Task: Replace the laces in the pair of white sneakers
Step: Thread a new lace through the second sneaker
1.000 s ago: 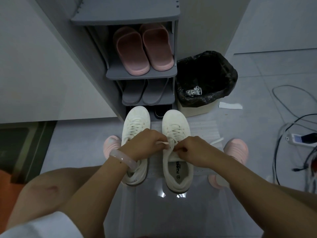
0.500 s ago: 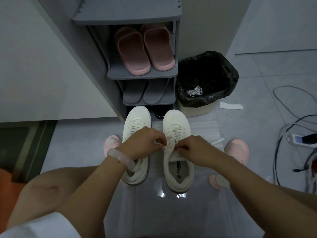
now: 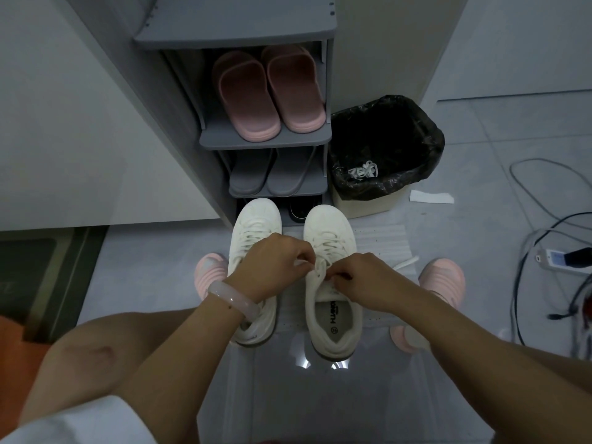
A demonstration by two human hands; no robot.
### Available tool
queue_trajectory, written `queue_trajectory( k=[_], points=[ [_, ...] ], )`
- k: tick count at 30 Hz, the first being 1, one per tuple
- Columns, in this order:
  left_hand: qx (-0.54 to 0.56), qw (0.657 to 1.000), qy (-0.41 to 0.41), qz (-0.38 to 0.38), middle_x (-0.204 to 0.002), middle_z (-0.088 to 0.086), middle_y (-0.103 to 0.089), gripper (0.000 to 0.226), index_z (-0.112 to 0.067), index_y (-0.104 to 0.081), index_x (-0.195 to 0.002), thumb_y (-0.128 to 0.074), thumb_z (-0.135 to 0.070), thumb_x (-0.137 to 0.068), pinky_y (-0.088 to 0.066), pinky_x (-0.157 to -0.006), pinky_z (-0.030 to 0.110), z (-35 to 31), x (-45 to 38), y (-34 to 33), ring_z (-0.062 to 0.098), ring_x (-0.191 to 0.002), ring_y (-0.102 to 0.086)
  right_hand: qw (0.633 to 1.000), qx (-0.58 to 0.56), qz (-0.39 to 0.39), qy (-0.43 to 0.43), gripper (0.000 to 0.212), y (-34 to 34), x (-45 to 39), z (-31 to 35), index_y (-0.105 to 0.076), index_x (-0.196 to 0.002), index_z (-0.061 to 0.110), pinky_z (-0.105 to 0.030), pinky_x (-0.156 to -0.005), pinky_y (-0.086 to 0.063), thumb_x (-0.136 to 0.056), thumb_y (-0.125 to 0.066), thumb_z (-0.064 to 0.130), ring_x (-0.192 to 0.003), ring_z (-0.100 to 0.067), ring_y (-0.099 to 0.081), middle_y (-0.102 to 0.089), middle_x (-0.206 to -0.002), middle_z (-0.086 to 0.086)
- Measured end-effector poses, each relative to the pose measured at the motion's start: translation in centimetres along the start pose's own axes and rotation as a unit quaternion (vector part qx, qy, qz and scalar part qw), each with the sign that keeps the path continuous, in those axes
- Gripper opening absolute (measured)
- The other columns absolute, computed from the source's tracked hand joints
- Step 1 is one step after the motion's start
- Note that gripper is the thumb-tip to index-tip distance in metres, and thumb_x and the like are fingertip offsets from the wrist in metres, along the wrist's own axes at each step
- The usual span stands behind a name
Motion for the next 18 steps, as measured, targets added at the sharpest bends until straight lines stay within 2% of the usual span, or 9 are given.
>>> queue_trajectory(
  k=[3, 7, 12, 14, 16, 18],
  points=[
    [0.007, 1.0, 0.002, -0.002, -0.094, -0.003, -0.071, 0.016, -0.017, -0.071, -0.097, -0.06, -0.019, -0.085, -0.049, -0.08, 0.033, -0.1, 0.0, -0.1, 0.013, -0.089, -0.062, 1.0, 0.002, -0.002, 0.002, 0.029, 0.0, 0.1, 0.1, -0.07, -0.103, 0.014, -0.027, -0.063, -0.04, -0.091, -0.044, 0.013, -0.067, -0.013, -0.049, -0.064, -0.082, -0.004],
    [-0.026, 0.999, -0.008, 0.036, -0.094, -0.001, -0.069, 0.015, -0.016, -0.069, -0.096, -0.059, -0.02, -0.085, -0.048, -0.079, 0.033, -0.1, 0.1, -0.1, 0.014, -0.089, -0.061, 1.0, -0.003, -0.002, 0.003, 0.028, 0.1, 0.1, 0.1, -0.069, -0.105, 0.013, -0.028, -0.066, -0.041, -0.092, -0.044, 0.012, -0.068, -0.013, -0.049, -0.059, -0.079, -0.002],
    [-0.029, 0.999, 0.004, 0.039, -0.094, 0.003, -0.068, 0.014, -0.014, -0.067, -0.094, -0.057, -0.018, -0.085, -0.048, -0.079, 0.034, -0.6, 0.1, -1.3, 0.017, -0.089, -0.06, 0.999, -0.037, -0.013, -0.006, 0.026, -0.1, 0.0, 0.1, -0.07, -0.098, 0.007, -0.03, -0.066, -0.042, -0.089, -0.046, 0.011, -0.07, -0.014, -0.052, -0.067, -0.086, -0.011],
    [0.006, 1.0, 0.023, 0.006, -0.091, 0.006, -0.068, 0.011, -0.01, -0.066, -0.09, -0.059, -0.017, -0.085, -0.047, -0.078, 0.035, -0.7, 0.2, -2.0, 0.019, -0.088, -0.061, 0.999, -0.046, -0.023, -0.006, 0.025, -0.3, -0.1, -0.2, -0.071, -0.099, 0.012, -0.023, -0.061, -0.039, -0.088, -0.049, 0.012, -0.064, -0.006, -0.048, -0.064, -0.077, 0.002],
    [0.044, 0.997, 0.059, -0.027, -0.085, 0.005, -0.067, 0.01, -0.011, -0.062, -0.083, -0.064, -0.02, -0.083, -0.047, -0.074, 0.033, -0.5, 0.3, -2.2, 0.019, -0.083, -0.061, 0.998, -0.043, -0.044, -0.007, 0.023, -0.6, -0.2, -0.2, -0.07, -0.103, 0.017, -0.013, -0.057, -0.035, -0.088, -0.053, 0.016, -0.063, -0.001, -0.045, -0.053, -0.069, 0.014],
    [0.006, 0.997, 0.063, -0.041, -0.083, 0.002, -0.065, 0.015, -0.017, -0.055, -0.078, -0.064, -0.028, -0.083, -0.04, -0.072, 0.028, -0.3, 0.4, -2.2, 0.019, -0.082, -0.059, 0.997, -0.042, -0.069, -0.014, 0.019, -1.0, -0.3, -0.2, -0.07, -0.1, 0.016, -0.016, -0.059, -0.035, -0.087, -0.057, 0.019, -0.068, -0.005, -0.049, -0.052, -0.07, 0.013]
  ],
)
Point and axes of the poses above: each hand's wrist, its own x-axis away from the middle knuckle, its own y-axis out of the back of the hand, z = x × y, the point moved 1 cm from there along -x, towards the middle knuckle
